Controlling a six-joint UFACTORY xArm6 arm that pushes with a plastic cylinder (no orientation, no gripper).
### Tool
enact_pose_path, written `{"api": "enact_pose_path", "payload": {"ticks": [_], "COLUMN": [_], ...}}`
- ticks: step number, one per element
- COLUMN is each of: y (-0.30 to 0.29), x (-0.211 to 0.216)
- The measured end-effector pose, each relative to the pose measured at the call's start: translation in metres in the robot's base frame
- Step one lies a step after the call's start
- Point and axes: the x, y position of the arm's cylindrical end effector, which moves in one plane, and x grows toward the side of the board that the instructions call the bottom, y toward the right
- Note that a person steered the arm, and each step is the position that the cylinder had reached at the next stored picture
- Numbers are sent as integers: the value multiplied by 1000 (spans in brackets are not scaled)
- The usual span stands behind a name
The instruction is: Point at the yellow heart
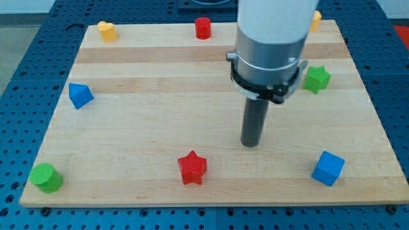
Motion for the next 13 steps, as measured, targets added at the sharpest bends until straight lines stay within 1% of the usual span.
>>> {"api": "enact_pose_path", "payload": {"ticks": [1,2,4,5,6,7,8,9,10,11,12,13], "y": [-52,-128,-275,-268,-204,-173,-173,-173,-178,-210,-246,-323], "x": [-25,-33,-27,-41,-76,-98,-98,-111,-113,-136,-182,-209]}}
